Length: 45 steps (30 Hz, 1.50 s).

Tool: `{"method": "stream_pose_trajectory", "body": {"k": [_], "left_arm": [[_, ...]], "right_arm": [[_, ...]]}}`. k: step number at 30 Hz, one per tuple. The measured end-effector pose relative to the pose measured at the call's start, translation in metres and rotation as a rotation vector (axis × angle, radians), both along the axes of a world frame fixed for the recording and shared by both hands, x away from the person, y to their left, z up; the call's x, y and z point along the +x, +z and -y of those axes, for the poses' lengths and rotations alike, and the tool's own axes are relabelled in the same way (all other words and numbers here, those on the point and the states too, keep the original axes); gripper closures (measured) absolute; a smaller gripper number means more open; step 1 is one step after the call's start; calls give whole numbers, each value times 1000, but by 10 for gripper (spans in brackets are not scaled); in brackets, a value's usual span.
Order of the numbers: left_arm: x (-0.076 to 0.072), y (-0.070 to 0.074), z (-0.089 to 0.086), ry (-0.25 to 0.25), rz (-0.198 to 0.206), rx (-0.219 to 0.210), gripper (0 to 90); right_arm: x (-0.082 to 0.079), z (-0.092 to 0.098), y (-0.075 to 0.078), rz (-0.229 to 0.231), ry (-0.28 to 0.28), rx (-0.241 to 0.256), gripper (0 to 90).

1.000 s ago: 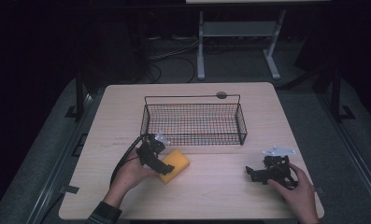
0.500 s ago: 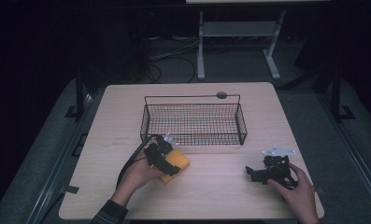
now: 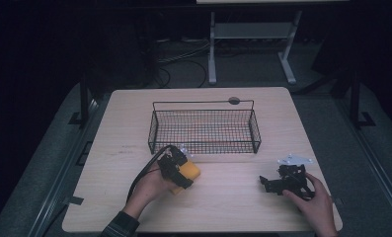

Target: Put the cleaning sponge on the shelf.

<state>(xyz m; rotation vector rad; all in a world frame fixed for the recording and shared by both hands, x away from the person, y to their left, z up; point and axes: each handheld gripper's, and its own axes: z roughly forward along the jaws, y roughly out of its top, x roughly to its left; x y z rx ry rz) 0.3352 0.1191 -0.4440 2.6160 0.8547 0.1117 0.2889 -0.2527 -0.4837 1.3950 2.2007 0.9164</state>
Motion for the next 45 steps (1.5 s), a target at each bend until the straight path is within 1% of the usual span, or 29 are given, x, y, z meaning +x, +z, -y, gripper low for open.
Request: {"method": "stream_pose_trajectory", "body": {"k": [2, 4, 6, 14, 17, 21, 26, 28, 29, 31, 33, 34, 41, 42, 44, 45], "left_arm": [[0, 1, -1, -1, -1, 0, 152], [0, 1, -1, -3, 2, 0, 192], [0, 2, -2, -3, 2, -6, 210], [-1, 4, -3, -5, -2, -6, 226], [-1, 7, -4, -9, -3, -12, 229], [-1, 11, -6, -16, -16, -20, 231], [-2, 14, -6, -23, -22, -21, 231], [-2, 19, -7, -17, -24, -30, 232], [-2, 19, -7, -17, -24, -30, 232], [-1, 25, -8, -12, -15, -35, 232], [-1, 27, -8, -14, -15, -37, 232], [-3, 30, -8, -9, -12, -47, 232], [-3, 38, -9, -18, -14, -50, 232], [-3, 42, -8, -20, -12, -49, 233], [-3, 44, -9, -24, -12, -48, 232], [-2, 47, -10, -22, -13, -49, 232]], "right_arm": [[0, 0, 0, 0, 0, 0, 0], [0, 0, 0, 0, 0, 0, 0], [0, 0, 0, 0, 0, 0, 0], [0, 0, 0, 0, 0, 0, 0], [0, 0, 0, 0, 0, 0, 0], [0, 0, 0, 0, 0, 0, 0], [0, 0, 0, 0, 0, 0, 0], [0, 0, 0, 0, 0, 0, 0], [0, 0, 0, 0, 0, 0, 0], [0, 0, 0, 0, 0, 0, 0], [0, 0, 0, 0, 0, 0, 0], [0, 0, 0, 0, 1, 0, 0], [0, 0, 0, 0, 0, 0, 0], [0, 0, 0, 0, 0, 0, 0], [0, 0, 0, 0, 0, 0, 0], [0, 0, 0, 0, 0, 0, 0]]}}
